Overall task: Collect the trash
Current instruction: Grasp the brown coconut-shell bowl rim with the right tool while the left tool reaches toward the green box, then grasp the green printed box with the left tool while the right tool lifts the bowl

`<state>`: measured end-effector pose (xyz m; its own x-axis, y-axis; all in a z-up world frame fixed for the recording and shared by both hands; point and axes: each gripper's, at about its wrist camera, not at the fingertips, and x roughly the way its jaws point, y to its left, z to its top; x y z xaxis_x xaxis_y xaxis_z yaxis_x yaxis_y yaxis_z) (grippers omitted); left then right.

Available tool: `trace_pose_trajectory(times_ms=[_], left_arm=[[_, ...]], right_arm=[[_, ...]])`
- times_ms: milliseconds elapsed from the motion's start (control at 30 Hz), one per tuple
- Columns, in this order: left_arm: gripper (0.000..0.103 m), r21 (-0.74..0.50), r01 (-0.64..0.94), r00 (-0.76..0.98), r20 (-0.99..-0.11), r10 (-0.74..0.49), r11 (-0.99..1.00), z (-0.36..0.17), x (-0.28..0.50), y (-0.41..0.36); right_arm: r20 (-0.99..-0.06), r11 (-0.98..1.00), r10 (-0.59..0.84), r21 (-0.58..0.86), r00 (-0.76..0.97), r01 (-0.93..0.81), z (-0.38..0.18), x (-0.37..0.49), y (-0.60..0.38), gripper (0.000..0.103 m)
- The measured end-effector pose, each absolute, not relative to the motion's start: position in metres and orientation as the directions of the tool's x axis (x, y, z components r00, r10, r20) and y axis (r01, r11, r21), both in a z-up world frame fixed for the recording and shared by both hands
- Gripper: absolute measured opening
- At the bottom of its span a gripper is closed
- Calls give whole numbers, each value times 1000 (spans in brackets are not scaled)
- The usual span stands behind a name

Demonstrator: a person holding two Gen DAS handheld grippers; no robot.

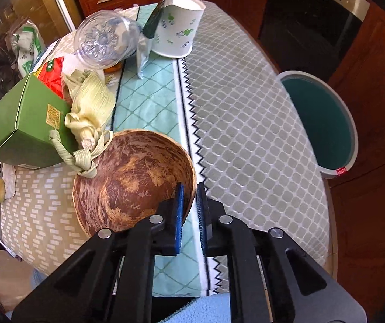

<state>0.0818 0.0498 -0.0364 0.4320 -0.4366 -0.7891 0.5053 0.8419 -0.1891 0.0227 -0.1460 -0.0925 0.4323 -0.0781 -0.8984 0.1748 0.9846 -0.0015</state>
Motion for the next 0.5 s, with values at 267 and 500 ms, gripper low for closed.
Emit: trace_pose_trajectory(times_ms=[267, 500], left_arm=[[74, -203, 588, 345, -813, -470, 783, -69, 18, 12], [79, -176, 520, 394, -819, -418, 836, -59, 27, 39]], right_arm=[[-898, 971, -49, 60, 436, 231, -91, 10, -173, 10], [-907, 974, 17, 111, 422, 200, -97, 7, -162, 15]])
